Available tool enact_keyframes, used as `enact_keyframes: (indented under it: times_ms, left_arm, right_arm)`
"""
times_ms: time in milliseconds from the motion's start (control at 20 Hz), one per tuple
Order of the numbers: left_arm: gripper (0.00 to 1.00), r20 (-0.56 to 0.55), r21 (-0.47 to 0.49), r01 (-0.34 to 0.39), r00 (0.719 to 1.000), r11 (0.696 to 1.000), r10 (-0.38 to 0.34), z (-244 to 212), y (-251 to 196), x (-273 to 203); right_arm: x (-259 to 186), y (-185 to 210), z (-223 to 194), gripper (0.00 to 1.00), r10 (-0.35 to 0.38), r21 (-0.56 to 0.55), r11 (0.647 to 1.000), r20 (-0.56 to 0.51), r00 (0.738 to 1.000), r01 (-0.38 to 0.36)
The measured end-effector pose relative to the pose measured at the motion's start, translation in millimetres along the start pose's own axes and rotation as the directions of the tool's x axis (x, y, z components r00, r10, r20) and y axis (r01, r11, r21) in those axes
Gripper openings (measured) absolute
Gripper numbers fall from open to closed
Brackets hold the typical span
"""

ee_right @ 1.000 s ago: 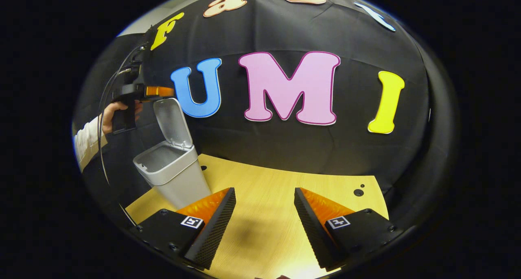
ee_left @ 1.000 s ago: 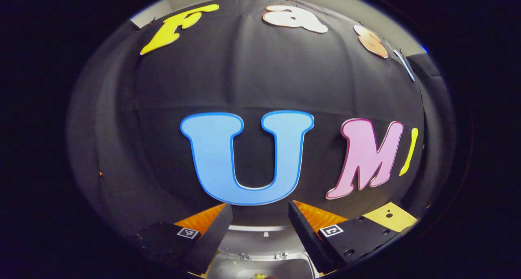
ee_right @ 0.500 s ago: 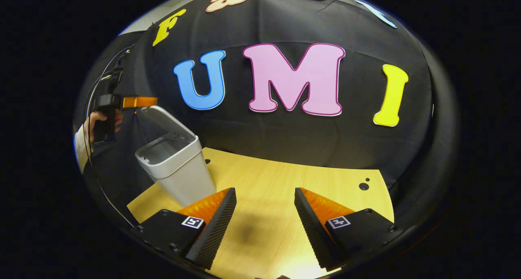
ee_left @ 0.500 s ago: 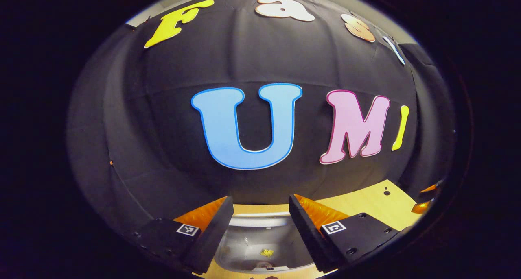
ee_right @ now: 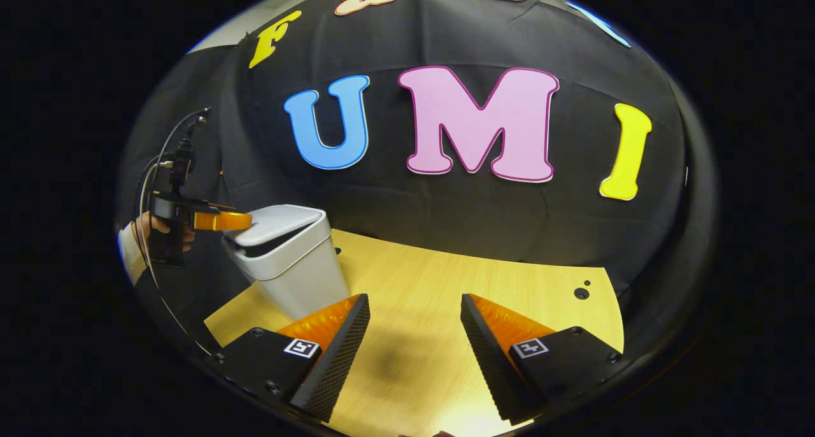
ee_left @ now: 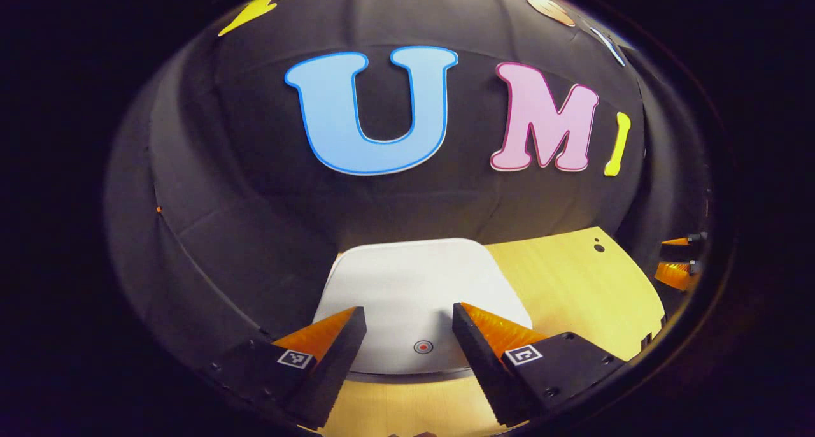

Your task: Press the lid of the desktop garbage bin to open it, pick up the crumpled paper on the desktop and throw it into the bin, then pick up the pop can on the desktop and drop it into the bin, and finally close the garbage bin lid.

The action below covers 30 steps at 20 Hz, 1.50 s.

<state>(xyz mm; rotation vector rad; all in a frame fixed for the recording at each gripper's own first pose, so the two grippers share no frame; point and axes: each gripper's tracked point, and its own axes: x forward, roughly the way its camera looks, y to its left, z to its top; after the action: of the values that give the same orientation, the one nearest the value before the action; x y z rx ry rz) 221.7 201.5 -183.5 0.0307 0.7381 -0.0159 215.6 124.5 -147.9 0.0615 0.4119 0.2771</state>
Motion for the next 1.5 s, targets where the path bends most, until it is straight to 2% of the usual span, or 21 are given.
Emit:
enact_keyframes:
  times_ms: [50, 150, 250, 400, 500, 700, 800, 1100, 1200, 1350, 1500]
  left_arm:
    - [0.94, -0.064, -0.002, 0.014, 0.998, 1.000, -0.014, -12.4, 0.9, 4.2]
    - [0.96, -0.060, 0.032, 0.036, 0.998, 0.999, -0.034, -5.6, -1.2, 2.9]
    - [0.95, -0.113, 0.048, 0.067, 0.992, 0.997, -0.061, -9.7, -0.1, 5.5]
    - [0.96, -0.121, -0.006, 0.080, 0.989, 0.997, -0.080, -7.3, -0.4, 6.5]
    - [0.96, -0.114, 0.004, 0.092, 0.989, 0.996, -0.091, -8.5, -1.2, 9.1]
    - [0.96, -0.114, -0.007, 0.080, 0.990, 0.997, -0.080, -9.5, -2.1, 10.7]
    - [0.97, -0.141, 0.035, 0.057, 0.989, 0.998, -0.052, -11.8, -0.8, 7.8]
    - [0.96, -0.180, 0.045, 0.085, 0.981, 0.995, -0.076, -10.6, -3.2, 11.1]
    - [0.95, -0.155, 0.065, 0.099, 0.984, 0.993, -0.088, -4.0, -5.0, 11.3]
    - [0.94, -0.127, 0.096, 0.070, 0.990, 0.993, -0.057, 0.3, -4.1, 11.2]
    - [0.90, -0.026, 0.152, 0.049, 0.999, 0.987, -0.045, 29.1, -5.9, 0.7]
  right_arm:
    - [-0.6, 0.4, -0.4, 0.94, 0.000, 0.002, 1.000, 0.001, 1.000, 0.000]
    - [-2.4, -1.2, -0.6, 0.94, -0.005, 0.005, 1.000, 0.000, 1.000, 0.005]
    - [-1.1, -3.5, -4.2, 0.94, -0.010, 0.016, 1.000, -0.005, 1.000, 0.010]
    - [-5.2, -1.1, -8.7, 0.94, -0.005, 0.025, 1.000, -0.013, 1.000, 0.005]
    - [-7.3, -1.8, -10.9, 0.94, -0.006, 0.013, 1.000, -0.016, 1.000, 0.006]
    - [-11.4, -2.1, -12.2, 0.93, -0.005, 0.019, 1.000, -0.013, 1.000, 0.005]
    - [-12.4, -0.9, -11.2, 0.93, -0.001, 0.026, 1.000, -0.008, 1.000, 0.001]
    - [-11.8, 6.6, -11.5, 0.92, 0.023, 0.029, 0.999, 0.002, 1.000, -0.023]
    - [-12.6, 5.5, -8.1, 0.92, 0.029, 0.026, 0.999, 0.010, 1.000, -0.029]
    - [-14.2, 1.2, -3.4, 0.92, 0.025, 0.022, 0.999, 0.020, 0.999, -0.025]
    - [-13.7, -2.7, -2.3, 0.92, 0.027, 0.028, 0.999, 0.019, 0.999, -0.027]
